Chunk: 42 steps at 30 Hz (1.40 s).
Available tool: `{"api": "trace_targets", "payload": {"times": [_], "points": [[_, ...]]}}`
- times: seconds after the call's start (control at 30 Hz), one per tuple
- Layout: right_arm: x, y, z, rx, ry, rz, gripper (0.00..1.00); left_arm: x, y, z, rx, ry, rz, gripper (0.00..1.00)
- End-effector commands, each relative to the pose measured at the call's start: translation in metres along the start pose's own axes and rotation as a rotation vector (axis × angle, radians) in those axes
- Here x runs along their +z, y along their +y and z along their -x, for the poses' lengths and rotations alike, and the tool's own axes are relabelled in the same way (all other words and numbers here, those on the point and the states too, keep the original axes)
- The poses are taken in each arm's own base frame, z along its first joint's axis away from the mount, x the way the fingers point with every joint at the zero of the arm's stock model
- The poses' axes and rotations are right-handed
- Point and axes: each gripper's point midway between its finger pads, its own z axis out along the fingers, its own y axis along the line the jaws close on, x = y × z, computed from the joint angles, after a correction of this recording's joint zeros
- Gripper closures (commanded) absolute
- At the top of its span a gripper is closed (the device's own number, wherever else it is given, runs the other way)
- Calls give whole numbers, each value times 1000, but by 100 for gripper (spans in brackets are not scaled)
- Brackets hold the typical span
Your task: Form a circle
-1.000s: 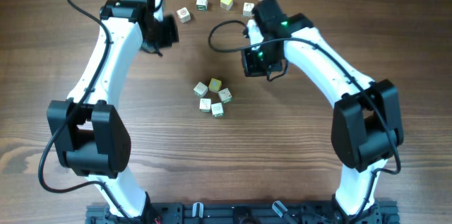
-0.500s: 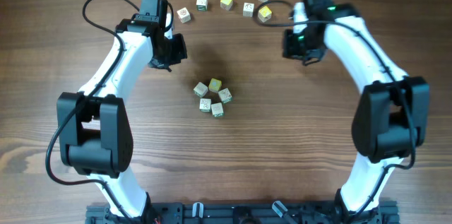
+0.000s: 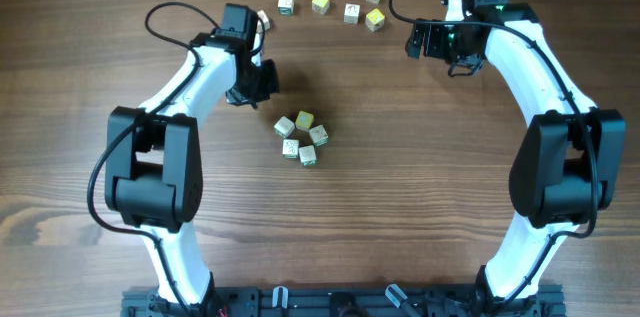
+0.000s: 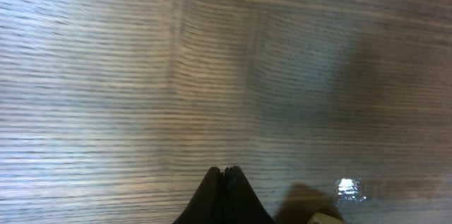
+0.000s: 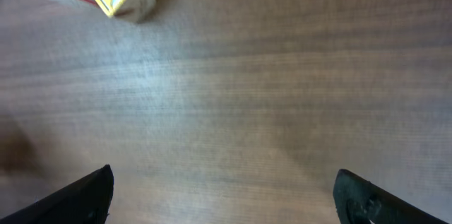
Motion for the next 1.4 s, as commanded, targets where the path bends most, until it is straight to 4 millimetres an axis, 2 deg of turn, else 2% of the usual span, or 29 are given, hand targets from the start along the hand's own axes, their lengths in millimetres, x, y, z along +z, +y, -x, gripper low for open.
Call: {"api": "trace_targets", "payload": {"times": [0.0,0.27,0.33,0.4,0.47,0.57,0.7,0.8,0.93,1.07,1.37], "points": [[-13,3,16,-9,-62,1,0,9,-5,-20,10,68,17,96],[-13,3,16,-10,-62,1,0,10,-7,-31,53,90,63,96],[-13,3,16,-10,-62,1,0,10,-7,-35,116,100,76,96],[-13,3,16,-10,-62,1,0,9,6,-25,168,59,159,96],[-13,3,16,-10,-62,1,0,9,6,-23,234,55,162,96],[-13,3,16,-9,-62,1,0,9,7,-28,356,81,162,96],[-13,3,16,-10,-62,1,0,8,6,-37,435,127,140,96],[-13,3,16,-10,-62,1,0,9,-4,-46,450,159,66,95],[-13,3,16,-10,-62,1,0,7,-1,-54,445,193,70,92],[-13,3,16,-10,-62,1,0,6,-1,-60,437,218,63,94],[-13,3,16,-10,-62,1,1,8,-6,-56,439,199,41,95]]}}
